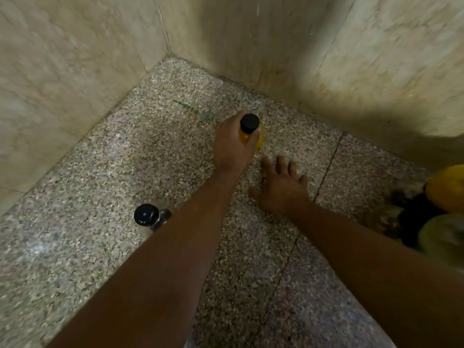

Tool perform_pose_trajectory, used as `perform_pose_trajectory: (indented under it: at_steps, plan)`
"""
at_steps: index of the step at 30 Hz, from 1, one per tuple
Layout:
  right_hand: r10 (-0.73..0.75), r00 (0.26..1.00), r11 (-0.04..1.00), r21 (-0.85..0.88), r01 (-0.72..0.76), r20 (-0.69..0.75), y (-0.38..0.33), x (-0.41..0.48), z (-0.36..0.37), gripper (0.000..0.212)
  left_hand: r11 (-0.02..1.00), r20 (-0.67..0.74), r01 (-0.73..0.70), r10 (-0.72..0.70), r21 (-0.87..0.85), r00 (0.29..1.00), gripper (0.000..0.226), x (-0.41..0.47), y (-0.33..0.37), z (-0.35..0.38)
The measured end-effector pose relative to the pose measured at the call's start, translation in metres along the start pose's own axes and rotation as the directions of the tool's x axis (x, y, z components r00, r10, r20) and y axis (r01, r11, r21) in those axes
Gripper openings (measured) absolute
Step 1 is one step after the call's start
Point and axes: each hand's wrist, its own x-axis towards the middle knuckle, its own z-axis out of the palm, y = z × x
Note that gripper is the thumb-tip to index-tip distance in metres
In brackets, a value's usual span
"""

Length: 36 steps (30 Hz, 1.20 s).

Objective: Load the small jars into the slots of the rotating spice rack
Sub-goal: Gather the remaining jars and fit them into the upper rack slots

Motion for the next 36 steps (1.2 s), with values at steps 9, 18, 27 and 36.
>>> perform_pose_trajectory:
  at_steps: [9,18,27,36]
  plan:
    - [-0.042,0.953,0.988,0.127,0.083,-0.299,0.012,-0.058,-0.009,0.055,0.999,0.006,-0.017,0.017,0.038,1.0,0.063,-0.039,0.042,-0.019]
    - [-0.012,0.904,0.928,0.333,0.17,-0.428,0.038,-0.138,-0.01,0.009,0.997,0.068,-0.082,0.083,-0.012,0.994,0.056,-0.112,0.093,-0.033]
    - [0.32,0.833,0.753,0.654,0.066,-0.452,0.089,-0.242,-0.013,0.03,0.99,0.138,-0.135,0.138,-0.03,0.981,0.056,-0.21,0.158,-0.027]
    - [0.609,0.723,0.218,0.945,0.243,-0.326,0.149,-0.324,-0.022,0.037,0.951,0.29,-0.306,0.307,-0.052,0.906,0.046,-0.282,0.231,-0.003]
